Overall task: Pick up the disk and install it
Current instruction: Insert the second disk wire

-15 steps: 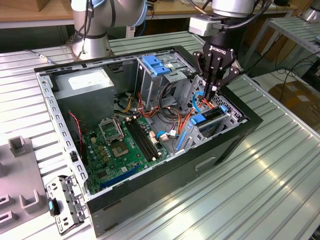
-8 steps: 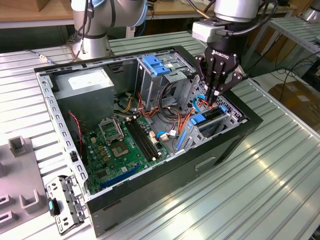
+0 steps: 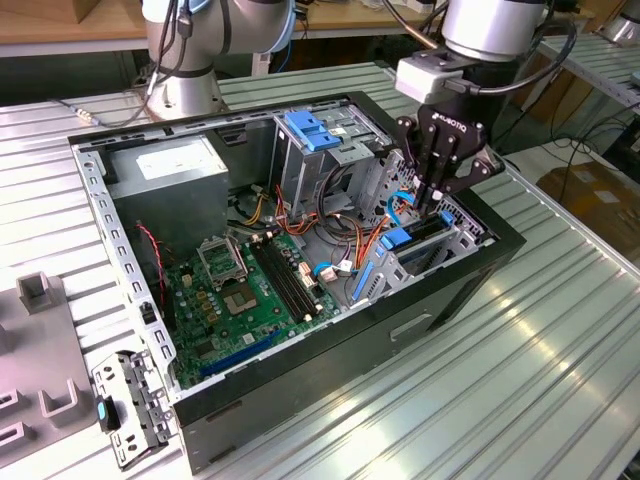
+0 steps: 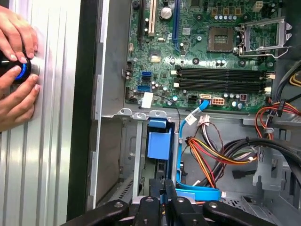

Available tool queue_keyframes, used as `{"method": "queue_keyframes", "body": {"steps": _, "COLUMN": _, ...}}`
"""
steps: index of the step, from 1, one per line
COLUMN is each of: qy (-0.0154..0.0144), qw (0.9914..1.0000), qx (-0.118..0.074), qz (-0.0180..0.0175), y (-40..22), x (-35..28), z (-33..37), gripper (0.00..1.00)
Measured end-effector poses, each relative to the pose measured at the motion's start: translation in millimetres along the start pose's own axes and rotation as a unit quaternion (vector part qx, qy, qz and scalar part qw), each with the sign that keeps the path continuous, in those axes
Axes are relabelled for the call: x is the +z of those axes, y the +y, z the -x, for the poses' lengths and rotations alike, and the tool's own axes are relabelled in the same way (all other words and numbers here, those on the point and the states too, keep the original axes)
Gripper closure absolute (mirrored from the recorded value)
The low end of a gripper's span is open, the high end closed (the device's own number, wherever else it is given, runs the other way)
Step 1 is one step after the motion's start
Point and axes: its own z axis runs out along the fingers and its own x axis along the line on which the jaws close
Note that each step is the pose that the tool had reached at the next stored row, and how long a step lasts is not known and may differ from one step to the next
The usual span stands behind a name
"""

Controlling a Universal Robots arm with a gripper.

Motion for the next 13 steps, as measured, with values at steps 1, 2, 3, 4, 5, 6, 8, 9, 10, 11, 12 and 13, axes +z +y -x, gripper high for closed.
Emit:
{"method": "queue_keyframes", "body": {"steps": 1, "qy": -0.0023, "qw": 0.99999, "qx": 0.0, "qz": -0.0027, "y": 1.0, "x": 0.1, "z": -0.2, "gripper": 0.84}}
{"method": "queue_keyframes", "body": {"steps": 2, "qy": -0.0053, "qw": 0.99997, "qx": 0.001, "qz": -0.0054, "y": 2.3, "x": 0.3, "z": -0.4, "gripper": 0.84}}
{"method": "queue_keyframes", "body": {"steps": 3, "qy": -0.0104, "qw": 0.9999, "qx": 0.002, "qz": -0.0094, "y": 4.4, "x": 0.4, "z": -1.0, "gripper": 0.84}}
{"method": "queue_keyframes", "body": {"steps": 4, "qy": -0.0132, "qw": 0.99984, "qx": 0.002, "qz": -0.0118, "y": 5.5, "x": 0.6, "z": -1.4, "gripper": 0.84}}
{"method": "queue_keyframes", "body": {"steps": 5, "qy": -0.0171, "qw": 0.99973, "qx": 0.003, "qz": -0.0157, "y": 7.3, "x": 0.8, "z": -2.2, "gripper": 0.84}}
{"method": "queue_keyframes", "body": {"steps": 6, "qy": -0.0207, "qw": 0.99959, "qx": 0.003, "qz": -0.0197, "y": 8.4, "x": 1.1, "z": -3.2, "gripper": 0.84}}
{"method": "queue_keyframes", "body": {"steps": 8, "qy": -0.0253, "qw": 0.99927, "qx": 0.004, "qz": -0.0284, "y": 9.2, "x": 2.4, "z": -5.8, "gripper": 0.84}}
{"method": "queue_keyframes", "body": {"steps": 9, "qy": -0.0277, "qw": 0.99908, "qx": 0.005, "qz": -0.0323, "y": 10.1, "x": 3.2, "z": -6.8, "gripper": 0.84}}
{"method": "queue_keyframes", "body": {"steps": 10, "qy": -0.0302, "qw": 0.99894, "qx": 0.005, "qz": -0.0344, "y": 11.7, "x": 3.6, "z": -7.2, "gripper": 0.84}}
{"method": "queue_keyframes", "body": {"steps": 11, "qy": -0.0317, "qw": 0.99887, "qx": 0.006, "qz": -0.0351, "y": 12.4, "x": 3.6, "z": -7.4, "gripper": 0.84}}
{"method": "queue_keyframes", "body": {"steps": 12, "qy": -0.0335, "qw": 0.99879, "qx": 0.006, "qz": -0.0357, "y": 13.0, "x": 3.7, "z": -7.9, "gripper": 0.84}}
{"method": "queue_keyframes", "body": {"steps": 13, "qy": -0.0347, "qw": 0.99873, "qx": 0.006, "qz": -0.0359, "y": 13.2, "x": 3.8, "z": -8.4, "gripper": 0.84}}
